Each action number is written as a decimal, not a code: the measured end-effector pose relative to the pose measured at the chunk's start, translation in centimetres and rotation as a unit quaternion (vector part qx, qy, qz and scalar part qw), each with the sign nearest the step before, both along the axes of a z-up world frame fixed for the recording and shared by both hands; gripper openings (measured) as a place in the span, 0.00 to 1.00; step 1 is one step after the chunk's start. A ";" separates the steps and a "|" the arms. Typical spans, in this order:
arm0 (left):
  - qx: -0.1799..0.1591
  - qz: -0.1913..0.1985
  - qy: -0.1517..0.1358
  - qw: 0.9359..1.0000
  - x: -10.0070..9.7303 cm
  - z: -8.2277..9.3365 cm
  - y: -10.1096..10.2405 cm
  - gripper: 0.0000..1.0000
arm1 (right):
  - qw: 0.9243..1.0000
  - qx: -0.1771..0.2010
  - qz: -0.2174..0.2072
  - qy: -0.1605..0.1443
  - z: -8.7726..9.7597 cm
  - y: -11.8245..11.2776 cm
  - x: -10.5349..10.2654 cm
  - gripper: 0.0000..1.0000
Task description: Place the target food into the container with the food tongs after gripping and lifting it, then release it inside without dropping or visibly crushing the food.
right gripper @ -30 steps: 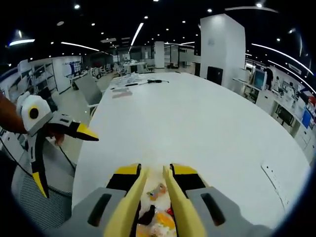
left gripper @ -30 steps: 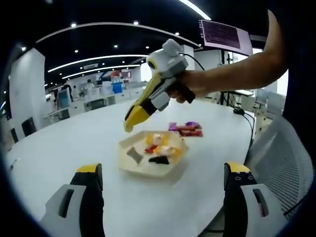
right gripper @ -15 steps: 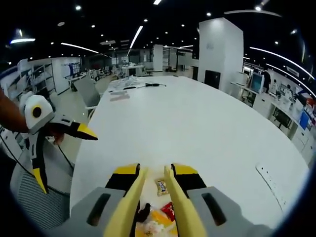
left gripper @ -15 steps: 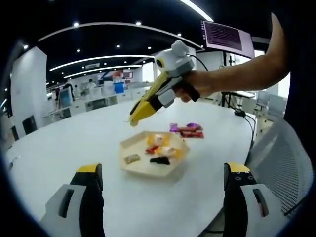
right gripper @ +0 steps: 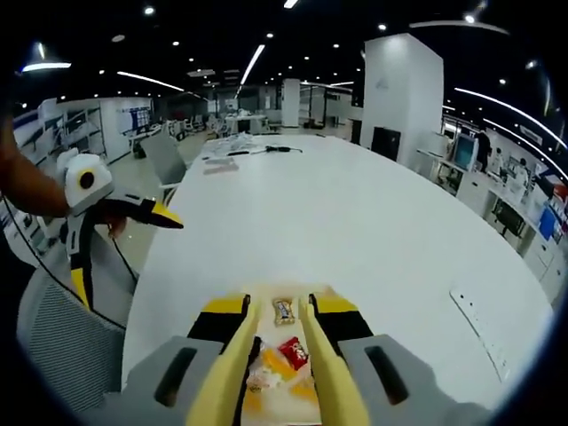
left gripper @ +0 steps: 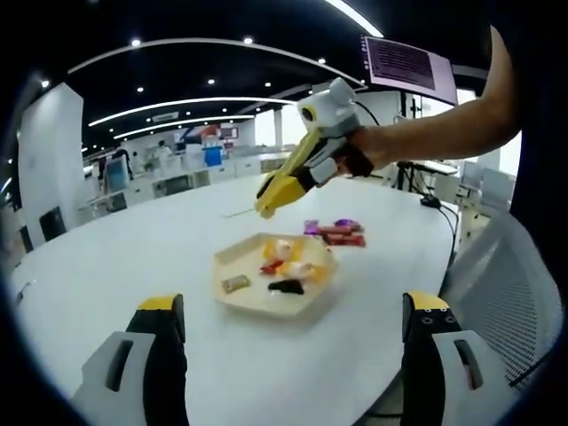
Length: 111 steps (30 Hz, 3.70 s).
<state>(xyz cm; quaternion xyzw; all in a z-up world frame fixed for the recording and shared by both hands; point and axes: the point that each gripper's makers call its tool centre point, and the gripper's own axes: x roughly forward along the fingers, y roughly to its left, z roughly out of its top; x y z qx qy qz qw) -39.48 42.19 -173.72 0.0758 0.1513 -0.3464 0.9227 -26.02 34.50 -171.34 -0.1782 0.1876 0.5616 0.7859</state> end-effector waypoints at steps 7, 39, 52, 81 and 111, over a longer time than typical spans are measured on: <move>0.003 -0.002 0.003 1.000 -0.1 -0.2 0.0 0.99 | 1.000 0.010 0.002 0.001 0.2 -0.7 -0.2 0.26; 0.008 -0.010 0.009 1.000 -0.3 -0.6 -0.3 0.98 | 1.000 -0.008 -0.021 -0.008 1.4 -10.1 -0.3 0.28; 0.007 -0.012 0.012 1.000 -0.3 -0.6 -0.4 0.99 | 0.998 -0.028 -0.056 -0.002 0.3 -15.7 -0.4 0.28; 0.007 -0.012 0.019 1.000 -0.2 -0.9 -0.4 0.99 | 0.996 -0.052 -0.067 0.012 -3.4 -17.3 -0.8 0.28; 0.011 -0.011 0.022 1.000 -0.3 -1.1 -0.3 0.99 | 0.987 -0.083 -0.120 0.071 -10.2 -17.9 -1.0 0.29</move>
